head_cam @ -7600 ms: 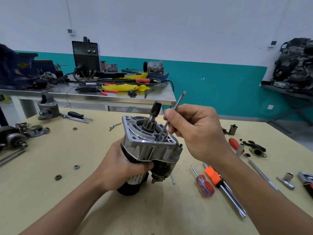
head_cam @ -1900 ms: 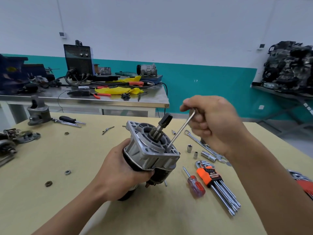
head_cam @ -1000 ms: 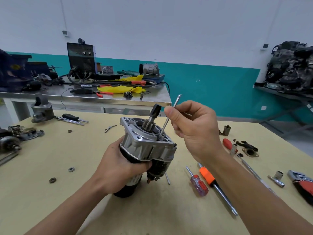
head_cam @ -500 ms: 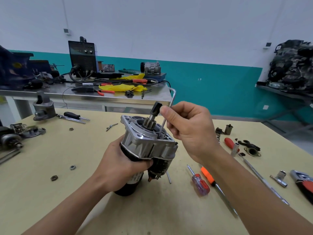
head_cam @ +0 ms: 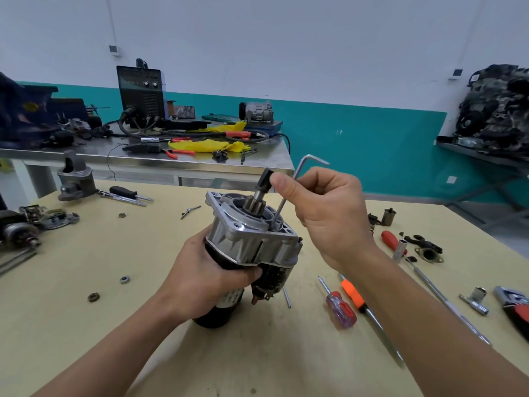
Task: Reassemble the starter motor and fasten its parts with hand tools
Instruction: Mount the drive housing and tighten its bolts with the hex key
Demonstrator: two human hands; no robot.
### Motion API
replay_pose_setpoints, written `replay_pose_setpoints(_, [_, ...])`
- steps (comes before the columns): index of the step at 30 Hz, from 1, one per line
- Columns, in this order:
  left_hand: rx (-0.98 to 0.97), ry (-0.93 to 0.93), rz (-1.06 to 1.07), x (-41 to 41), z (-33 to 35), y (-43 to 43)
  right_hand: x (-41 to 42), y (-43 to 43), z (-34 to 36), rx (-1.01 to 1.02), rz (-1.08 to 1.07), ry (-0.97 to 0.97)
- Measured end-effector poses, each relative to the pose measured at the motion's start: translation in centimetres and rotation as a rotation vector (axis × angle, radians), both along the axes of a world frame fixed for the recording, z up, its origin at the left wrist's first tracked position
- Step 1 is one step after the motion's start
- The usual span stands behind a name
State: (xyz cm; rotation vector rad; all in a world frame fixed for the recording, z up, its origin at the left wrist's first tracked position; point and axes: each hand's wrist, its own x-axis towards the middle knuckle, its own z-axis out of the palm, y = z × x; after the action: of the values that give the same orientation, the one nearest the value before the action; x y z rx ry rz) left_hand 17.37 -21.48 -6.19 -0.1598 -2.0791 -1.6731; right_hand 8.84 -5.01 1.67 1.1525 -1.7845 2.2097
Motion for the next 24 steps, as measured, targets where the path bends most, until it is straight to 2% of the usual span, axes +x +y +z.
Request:
replay_pose_setpoints(3, [0.026, -0.016, -0.019, 0.1, 0.1, 0.0, 0.1, -0.3, -0.3, -0.029, 0.014, -0.043])
replay_pose_setpoints(8, [0.037, -0.009, -0.039, 0.1, 0.2, -0.3, -0.8, 0.9, 0.3, 0.061, 0.294, -0.067])
replay_pose_setpoints(11, [0.011, 0.008, -0.017, 0.2, 0.3, -0.2, -0.6, 1.1, 0.4, 0.072, 0.238, -0.039])
replay_pose_setpoints(14, [0.020, 0.035, -0.028, 0.2, 0.3, 0.1, 0.0, 0.3, 0.0, -0.017, 0.092, -0.033])
replay_pose_setpoints(17, [0.024, 0.057, -0.030, 0.2, 0.2, 0.4, 0.3, -0.2, -0.2, -0.057, 0.034, -0.052])
replay_pose_setpoints(24, [0.044, 0.049, -0.024, 0.4, 0.4, 0.5, -0.5, 1.1, 0.3, 0.077, 0.251, -0.007])
